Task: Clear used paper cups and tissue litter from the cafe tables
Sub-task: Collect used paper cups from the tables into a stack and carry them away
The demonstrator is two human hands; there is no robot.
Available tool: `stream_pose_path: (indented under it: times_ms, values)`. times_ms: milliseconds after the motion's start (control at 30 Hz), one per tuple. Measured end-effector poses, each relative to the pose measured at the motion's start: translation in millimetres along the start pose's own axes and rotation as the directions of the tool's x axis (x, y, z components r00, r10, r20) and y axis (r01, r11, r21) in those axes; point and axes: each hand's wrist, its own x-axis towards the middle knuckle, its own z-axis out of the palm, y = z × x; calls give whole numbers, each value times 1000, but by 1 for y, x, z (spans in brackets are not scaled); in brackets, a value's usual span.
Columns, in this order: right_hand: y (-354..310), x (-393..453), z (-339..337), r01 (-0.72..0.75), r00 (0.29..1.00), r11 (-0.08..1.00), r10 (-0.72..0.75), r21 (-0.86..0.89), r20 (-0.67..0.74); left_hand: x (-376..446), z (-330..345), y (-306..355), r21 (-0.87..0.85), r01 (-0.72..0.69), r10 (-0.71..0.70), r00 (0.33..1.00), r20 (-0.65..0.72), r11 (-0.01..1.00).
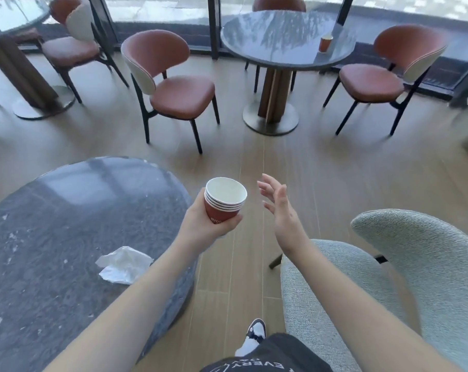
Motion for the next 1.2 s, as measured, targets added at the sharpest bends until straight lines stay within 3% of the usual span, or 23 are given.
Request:
stream_pose_path:
  times_ms: [233,367,967,1200]
  values:
    - [6,50,-66,14,997,1000,-13,14,-81,59,47,22,22,-51,50,998,39,998]
    - [9,73,-84,-5,995,1000,7,19,-97,90,56,21,11,0,0,999,46,1000]
    - [-2,276,-85,-27,971,999,20,-27,-239,311,74,16,-11,-30,32,975,222,999]
    - [-8,343,-112,-1,965,999,-9,-37,-261,386,116,26,-24,-33,38,969,245,999]
